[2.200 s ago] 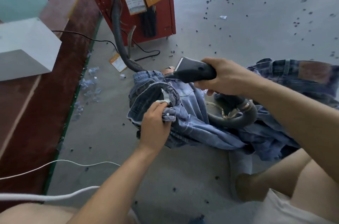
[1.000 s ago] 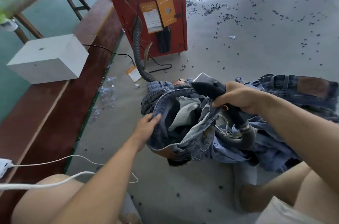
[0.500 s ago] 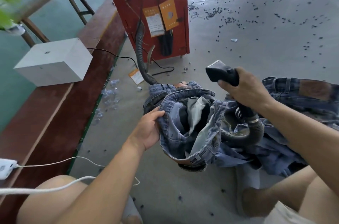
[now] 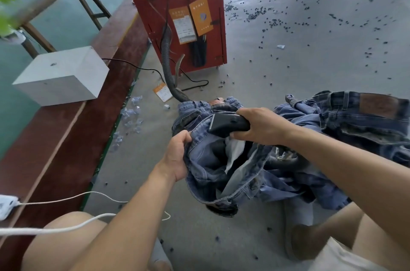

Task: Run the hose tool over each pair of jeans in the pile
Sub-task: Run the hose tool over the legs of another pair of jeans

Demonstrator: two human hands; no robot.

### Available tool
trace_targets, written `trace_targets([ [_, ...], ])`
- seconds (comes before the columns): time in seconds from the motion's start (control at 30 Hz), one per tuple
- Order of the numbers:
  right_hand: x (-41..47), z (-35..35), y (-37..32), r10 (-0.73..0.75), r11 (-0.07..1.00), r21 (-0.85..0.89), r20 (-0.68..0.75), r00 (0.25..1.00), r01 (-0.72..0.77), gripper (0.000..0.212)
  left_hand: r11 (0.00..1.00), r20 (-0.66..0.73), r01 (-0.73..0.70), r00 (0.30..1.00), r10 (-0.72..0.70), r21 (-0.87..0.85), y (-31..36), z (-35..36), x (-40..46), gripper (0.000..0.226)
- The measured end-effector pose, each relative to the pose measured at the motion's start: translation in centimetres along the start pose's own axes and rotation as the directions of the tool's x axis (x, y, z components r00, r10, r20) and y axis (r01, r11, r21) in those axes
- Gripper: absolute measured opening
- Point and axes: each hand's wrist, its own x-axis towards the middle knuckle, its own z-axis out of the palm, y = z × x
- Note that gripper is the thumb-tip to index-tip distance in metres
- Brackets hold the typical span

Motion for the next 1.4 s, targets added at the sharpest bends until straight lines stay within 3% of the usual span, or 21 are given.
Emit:
trace_targets([
  [0.1,0.3,0.1,-0.1,0.013,0.999,0.046,-0.041,0.999,-0.011,0.028,0.989,-0.005,-0.021,1.0,0.022,0.146,0.5,0.0,0.0,0.04],
  [0.17,0.4,-0.4,0.0,0.046,0.996,0.082,-0.069,0.997,-0.04,0.032,0.976,-0.046,-0.055,0.997,0.067,0.213,0.4,0.0,0.1,0.033],
  [0.27,0.3,-1.7,0.4,0.088,0.99,0.121,-0.121,0.989,-0.073,0.031,0.983,-0.075,-0.077,0.993,0.091,0.167,0.5,0.0,0.2,0.021],
  [0.37,-0.1,-2.9,0.5,0.084,0.988,0.139,-0.093,0.992,-0.071,0.026,0.992,-0.098,-0.111,0.988,0.116,0.061,0.6,0.5,0.1,0.026],
  [0.5,-0.7,-2.0,-0.8,-0.009,0.997,0.071,-0.014,1.0,0.01,0.027,0.988,-0.149,-0.086,0.983,0.105,0.128,0.4,1.5,-0.1,0.024],
  [0.6,0.2,-1.6,-1.2,0.052,0.997,0.06,-0.129,0.99,-0.044,0.018,0.98,-0.226,-0.031,0.971,0.077,0.198,0.9,2.0,-0.3,0.032],
  [0.67,0.6,-2.6,-1.1,0.103,0.993,0.075,-0.197,0.975,-0.09,0.018,0.965,-0.328,0.004,0.941,0.085,0.261,1.6,2.0,-0.6,0.026],
  [0.77,-0.1,-3.8,-1.6,0.049,0.997,0.059,-0.134,0.99,-0.041,0.022,0.914,-0.412,0.016,0.896,0.167,0.405,2.9,1.7,-0.7,0.025],
  [0.83,-0.8,-2.8,-2.9,0.026,0.998,0.056,-0.093,0.995,-0.021,0.032,0.882,-0.417,0.003,0.882,0.219,0.472,3.7,2.1,-0.9,0.023],
  [0.93,-1.4,0.7,-5.2,0.16,0.966,0.231,-0.184,0.97,-0.115,0.076,0.893,-0.448,0.028,0.872,0.198,0.45,4.3,3.4,-1.0,0.02],
  [1.03,-0.8,2.5,-5.7,0.279,0.907,0.378,-0.21,0.937,-0.185,0.102,0.929,-0.432,0.055,0.894,0.117,0.365,4.1,4.7,-1.0,0.022],
  [1.13,0.0,2.6,-4.2,0.281,0.933,0.286,-0.198,0.939,-0.219,0.09,0.935,-0.38,0.038,0.919,0.107,0.354,4.0,4.8,-1.5,0.026],
  [1.23,0.6,2.1,-3.5,0.276,0.938,0.255,-0.145,0.95,-0.234,0.081,0.895,-0.31,0.02,0.941,0.133,0.446,3.7,4.2,-2.6,0.022],
  [1.4,0.9,-1.5,-3.4,0.126,0.966,0.224,0.026,0.992,-0.129,0.065,0.696,-0.198,-0.053,0.941,0.275,0.716,4.5,3.8,-4.1,0.018],
])
